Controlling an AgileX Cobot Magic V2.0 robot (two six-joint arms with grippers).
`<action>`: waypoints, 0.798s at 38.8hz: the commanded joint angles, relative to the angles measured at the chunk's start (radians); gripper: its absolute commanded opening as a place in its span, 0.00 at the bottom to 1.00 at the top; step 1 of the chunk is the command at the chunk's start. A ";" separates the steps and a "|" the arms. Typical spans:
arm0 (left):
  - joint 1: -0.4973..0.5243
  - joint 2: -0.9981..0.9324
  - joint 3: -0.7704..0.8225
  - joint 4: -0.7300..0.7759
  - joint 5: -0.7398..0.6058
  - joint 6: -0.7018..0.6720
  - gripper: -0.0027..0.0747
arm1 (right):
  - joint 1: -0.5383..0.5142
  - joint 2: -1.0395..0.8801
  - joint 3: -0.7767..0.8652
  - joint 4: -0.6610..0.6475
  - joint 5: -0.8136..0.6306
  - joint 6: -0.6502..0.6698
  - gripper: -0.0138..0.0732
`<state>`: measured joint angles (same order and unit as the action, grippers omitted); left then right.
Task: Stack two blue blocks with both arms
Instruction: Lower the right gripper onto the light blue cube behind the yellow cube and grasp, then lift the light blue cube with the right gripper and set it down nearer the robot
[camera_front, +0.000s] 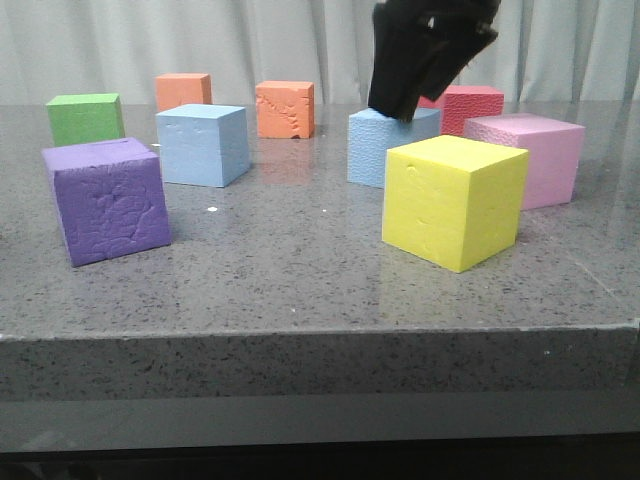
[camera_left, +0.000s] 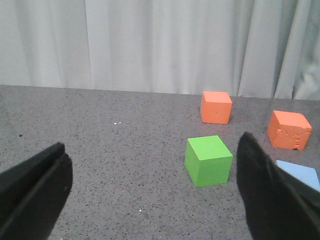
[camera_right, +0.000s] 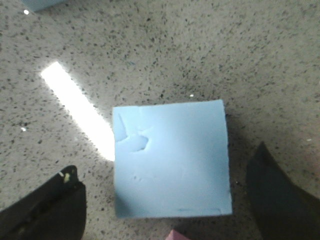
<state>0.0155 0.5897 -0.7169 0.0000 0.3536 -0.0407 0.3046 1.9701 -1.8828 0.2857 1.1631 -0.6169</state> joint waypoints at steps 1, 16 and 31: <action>0.001 0.006 -0.033 0.000 -0.088 -0.009 0.86 | -0.002 -0.037 -0.036 0.022 -0.048 -0.012 0.90; 0.001 0.006 -0.033 0.000 -0.088 -0.009 0.86 | -0.002 -0.021 -0.037 0.022 -0.040 -0.012 0.57; 0.001 0.006 -0.033 0.000 -0.088 -0.009 0.86 | -0.002 -0.052 -0.159 0.112 0.053 0.007 0.48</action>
<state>0.0155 0.5897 -0.7169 0.0000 0.3536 -0.0407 0.3046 1.9993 -1.9817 0.3246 1.2161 -0.6105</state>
